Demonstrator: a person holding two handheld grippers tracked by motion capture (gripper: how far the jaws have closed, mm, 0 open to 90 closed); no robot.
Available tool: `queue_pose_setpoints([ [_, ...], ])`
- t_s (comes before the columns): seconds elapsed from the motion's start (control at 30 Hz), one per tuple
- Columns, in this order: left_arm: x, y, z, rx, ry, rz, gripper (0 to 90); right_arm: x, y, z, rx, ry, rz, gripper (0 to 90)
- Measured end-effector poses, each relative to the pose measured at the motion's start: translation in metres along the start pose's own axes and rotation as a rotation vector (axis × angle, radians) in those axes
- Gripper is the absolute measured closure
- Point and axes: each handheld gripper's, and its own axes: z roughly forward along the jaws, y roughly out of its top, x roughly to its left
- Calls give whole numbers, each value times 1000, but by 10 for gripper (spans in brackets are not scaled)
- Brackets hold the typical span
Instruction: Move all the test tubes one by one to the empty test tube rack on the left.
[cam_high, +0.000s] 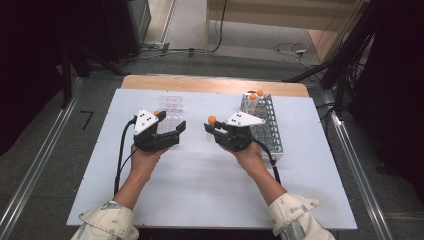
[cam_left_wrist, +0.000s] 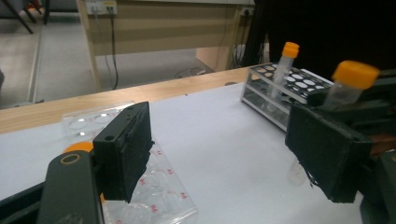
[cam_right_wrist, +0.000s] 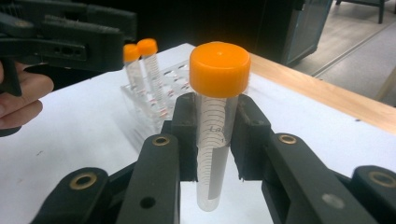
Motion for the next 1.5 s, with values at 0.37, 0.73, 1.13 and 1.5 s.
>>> queue_pose_setpoints([
  [0.37, -16, -1, 4, 4, -87, 22, 313, 15, -11, 18, 42, 35, -11, 711],
  [0.73, -24, -2, 7, 18, -139, 43, 353, 23, -13, 24, 51, 51, -24, 711],
  [1.13, -31, -8, 12, 52, -207, 62, 662, 33, -13, 28, 56, 86, -39, 710],
  [1.5, -30, -9, 12, 63, -204, 57, 701, 33, -14, 28, 59, 102, -32, 614],
])
